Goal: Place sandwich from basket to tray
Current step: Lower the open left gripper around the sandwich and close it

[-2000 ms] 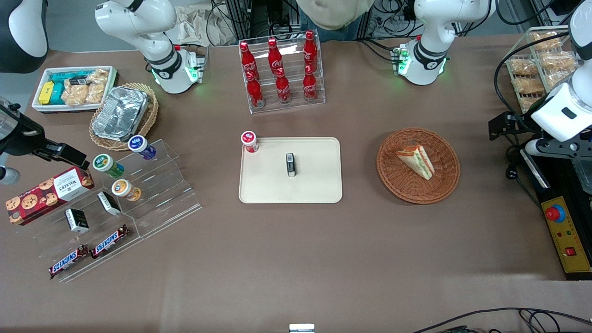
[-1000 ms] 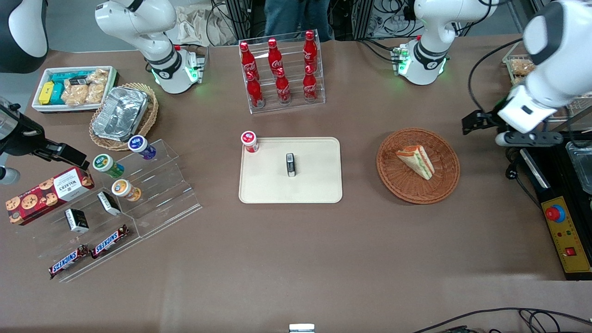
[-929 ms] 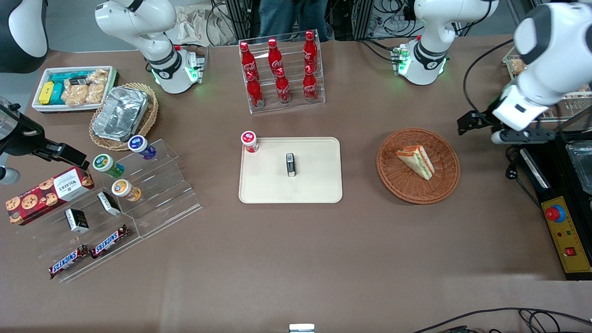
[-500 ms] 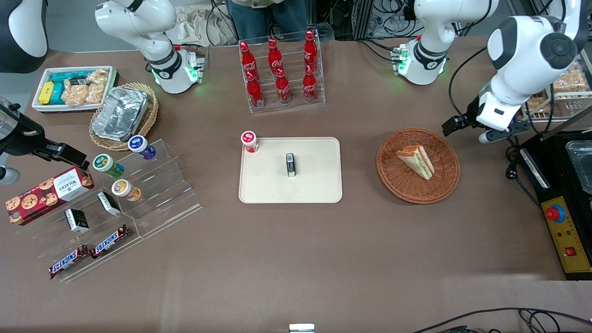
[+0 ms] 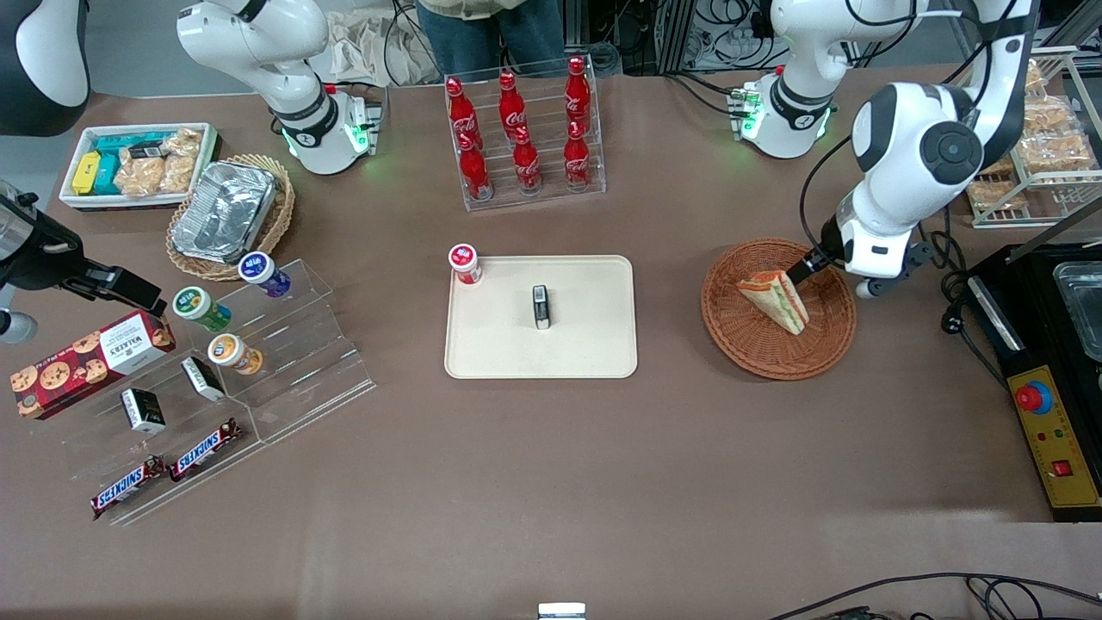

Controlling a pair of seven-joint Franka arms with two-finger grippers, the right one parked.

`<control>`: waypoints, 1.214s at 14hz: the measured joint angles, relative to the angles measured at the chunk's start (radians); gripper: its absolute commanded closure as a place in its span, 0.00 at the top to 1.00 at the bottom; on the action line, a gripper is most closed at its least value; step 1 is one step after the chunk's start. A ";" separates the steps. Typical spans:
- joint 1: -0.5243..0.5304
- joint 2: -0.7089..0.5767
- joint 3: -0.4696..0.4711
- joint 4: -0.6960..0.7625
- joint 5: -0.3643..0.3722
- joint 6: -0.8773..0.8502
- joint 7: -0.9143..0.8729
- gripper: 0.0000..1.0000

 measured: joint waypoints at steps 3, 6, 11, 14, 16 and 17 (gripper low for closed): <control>0.000 0.052 -0.012 0.000 0.000 0.067 -0.084 1.00; 0.000 0.090 -0.020 -0.002 0.000 0.098 -0.112 1.00; 0.000 0.133 -0.029 -0.054 0.002 0.182 -0.128 1.00; -0.005 0.158 -0.040 -0.057 0.003 0.193 -0.137 1.00; -0.030 0.166 -0.041 -0.055 0.003 0.195 -0.151 0.95; -0.041 0.170 -0.041 -0.054 0.003 0.196 -0.160 0.76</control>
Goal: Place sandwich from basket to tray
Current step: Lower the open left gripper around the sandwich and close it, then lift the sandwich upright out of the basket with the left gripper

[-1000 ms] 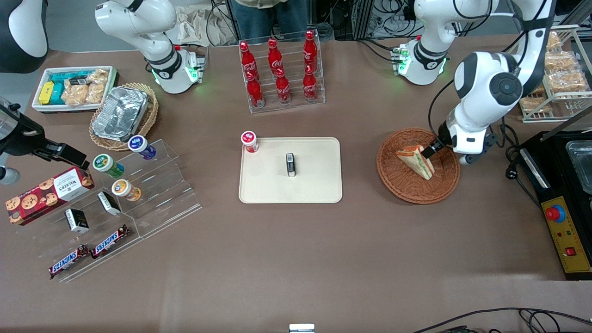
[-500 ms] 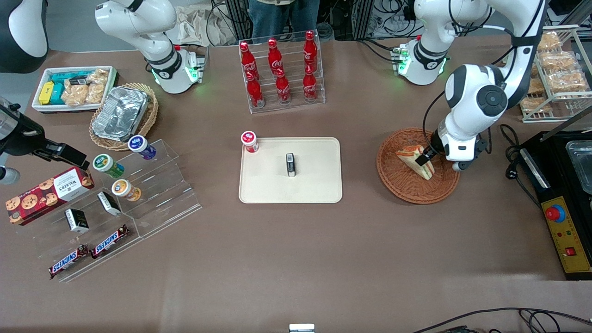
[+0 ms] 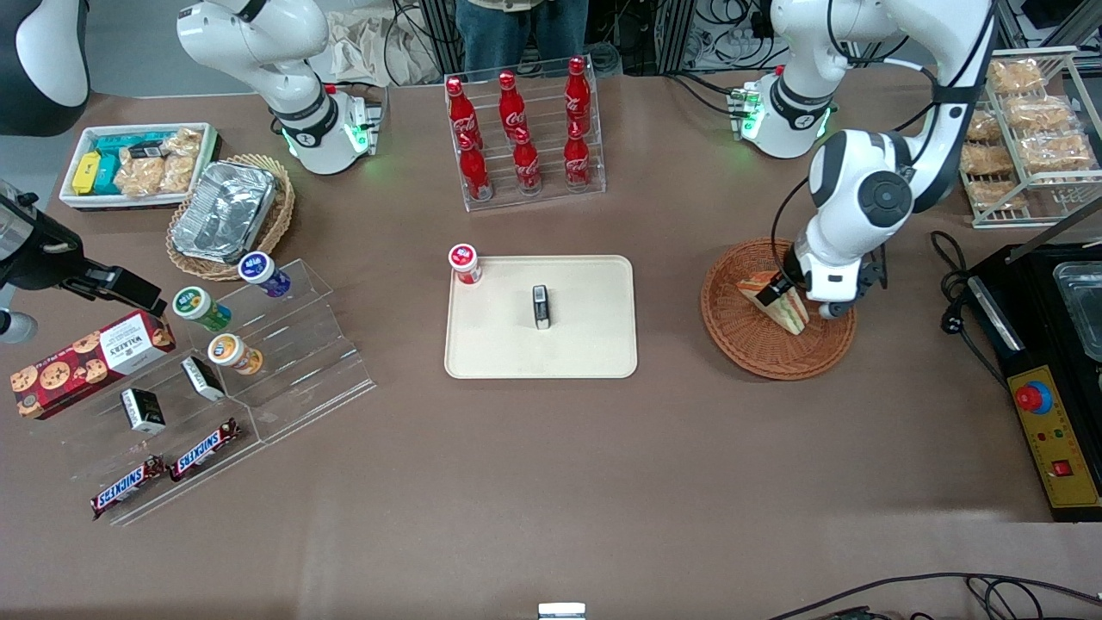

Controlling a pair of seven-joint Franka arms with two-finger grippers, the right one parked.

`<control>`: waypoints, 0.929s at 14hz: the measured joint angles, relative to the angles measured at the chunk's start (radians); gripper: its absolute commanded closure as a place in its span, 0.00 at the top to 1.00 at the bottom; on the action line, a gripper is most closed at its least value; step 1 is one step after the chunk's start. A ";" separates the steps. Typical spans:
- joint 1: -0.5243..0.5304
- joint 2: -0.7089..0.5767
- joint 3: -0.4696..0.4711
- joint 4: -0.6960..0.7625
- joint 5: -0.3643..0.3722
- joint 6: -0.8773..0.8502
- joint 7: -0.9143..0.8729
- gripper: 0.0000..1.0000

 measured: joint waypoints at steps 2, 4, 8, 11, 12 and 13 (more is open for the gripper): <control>-0.007 0.005 0.000 0.005 0.001 0.002 -0.006 0.32; -0.007 0.007 0.001 0.010 0.002 0.005 -0.006 0.13; -0.007 0.007 0.001 0.054 0.002 -0.011 -0.027 0.00; -0.006 0.007 0.001 0.169 0.046 -0.176 -0.047 0.00; -0.006 0.007 0.002 0.216 0.057 -0.237 -0.049 0.00; -0.005 0.007 0.003 0.266 0.061 -0.294 -0.050 0.00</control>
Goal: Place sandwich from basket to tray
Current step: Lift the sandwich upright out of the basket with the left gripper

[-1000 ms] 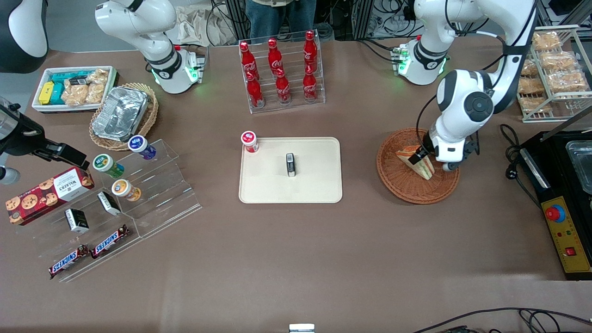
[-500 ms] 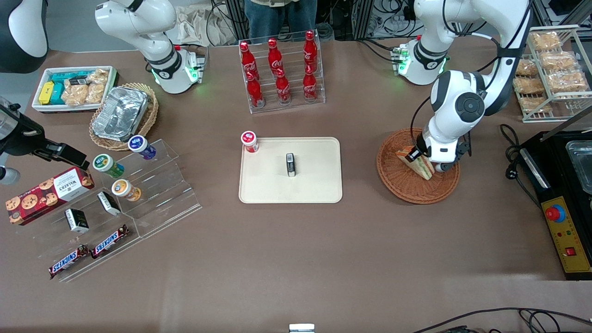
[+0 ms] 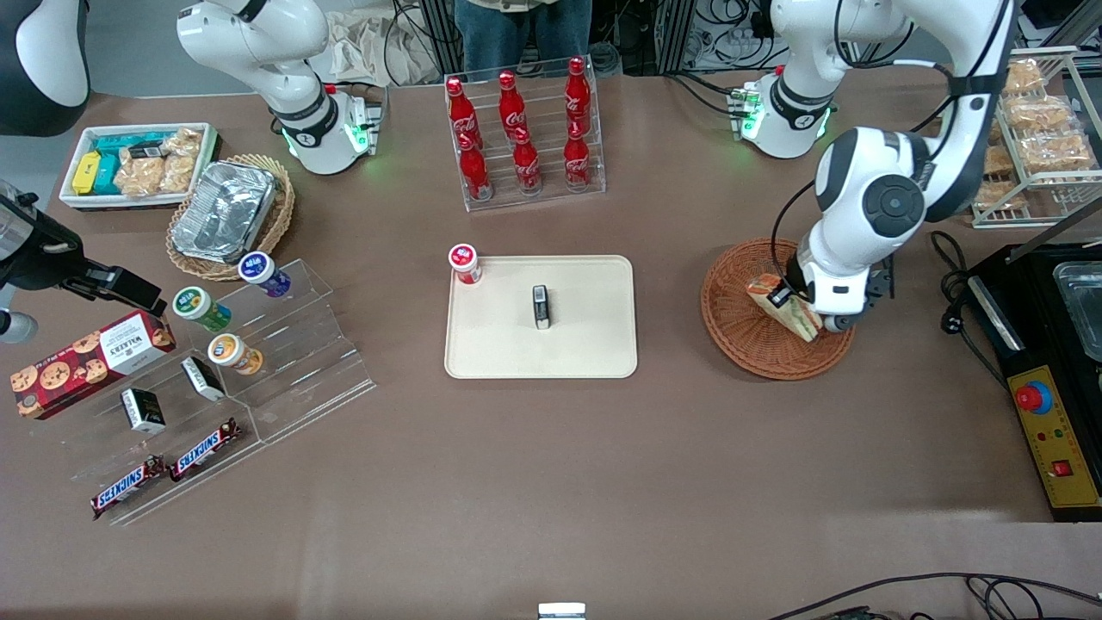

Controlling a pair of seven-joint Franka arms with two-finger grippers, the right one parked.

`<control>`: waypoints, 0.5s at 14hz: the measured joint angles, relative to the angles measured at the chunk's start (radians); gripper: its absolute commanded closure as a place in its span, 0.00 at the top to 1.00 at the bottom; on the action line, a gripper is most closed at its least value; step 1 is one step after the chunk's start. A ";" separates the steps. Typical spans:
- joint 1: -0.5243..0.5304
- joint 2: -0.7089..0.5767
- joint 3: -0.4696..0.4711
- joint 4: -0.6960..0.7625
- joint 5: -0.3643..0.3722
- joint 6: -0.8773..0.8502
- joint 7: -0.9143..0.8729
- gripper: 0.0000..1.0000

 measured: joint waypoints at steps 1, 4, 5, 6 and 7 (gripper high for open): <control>0.002 0.000 0.000 0.053 0.001 -0.059 0.000 0.00; 0.005 0.006 0.002 0.221 0.002 -0.231 0.000 0.00; 0.005 0.010 0.002 0.280 0.002 -0.293 0.000 0.00; 0.005 0.014 0.002 0.336 0.002 -0.346 0.000 0.00; 0.005 0.016 0.002 0.388 0.002 -0.393 0.005 0.00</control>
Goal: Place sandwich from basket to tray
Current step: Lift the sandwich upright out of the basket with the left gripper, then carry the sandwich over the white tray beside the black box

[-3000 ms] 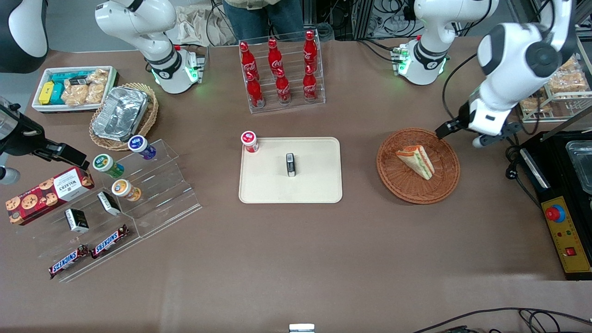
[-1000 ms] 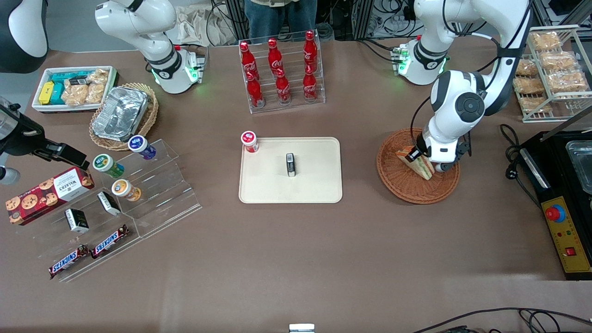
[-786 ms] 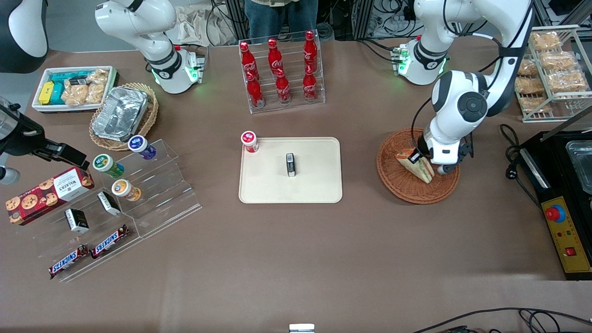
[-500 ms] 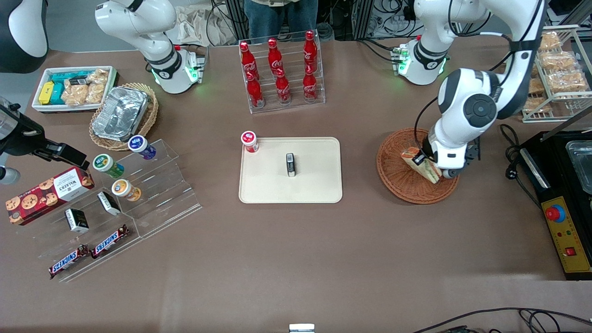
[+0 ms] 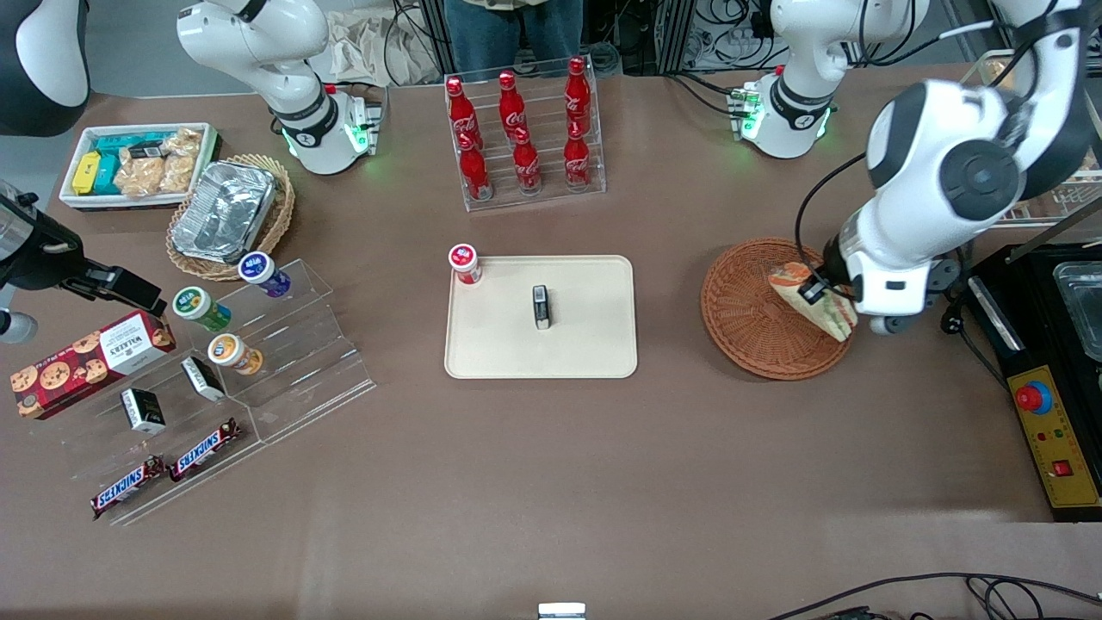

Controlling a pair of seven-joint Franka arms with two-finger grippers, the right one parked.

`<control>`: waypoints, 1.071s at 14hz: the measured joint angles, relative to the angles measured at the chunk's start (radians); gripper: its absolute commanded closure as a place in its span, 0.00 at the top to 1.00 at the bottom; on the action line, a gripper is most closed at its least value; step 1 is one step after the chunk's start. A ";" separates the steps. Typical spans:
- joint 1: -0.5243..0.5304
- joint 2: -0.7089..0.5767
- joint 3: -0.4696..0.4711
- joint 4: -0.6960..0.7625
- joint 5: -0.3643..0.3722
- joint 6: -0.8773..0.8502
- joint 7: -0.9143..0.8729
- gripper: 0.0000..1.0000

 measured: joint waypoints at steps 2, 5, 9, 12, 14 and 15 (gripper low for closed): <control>0.000 0.002 0.000 0.065 0.000 -0.062 0.037 0.00; -0.003 0.008 -0.001 0.089 0.000 -0.082 0.086 0.00; -0.014 0.017 -0.007 0.092 0.000 -0.082 0.144 0.00; -0.070 0.018 -0.014 0.093 0.000 -0.083 0.176 0.00; -0.109 0.026 -0.023 0.093 0.000 -0.083 0.178 0.00; -0.127 0.034 -0.025 0.094 0.000 -0.083 0.181 0.00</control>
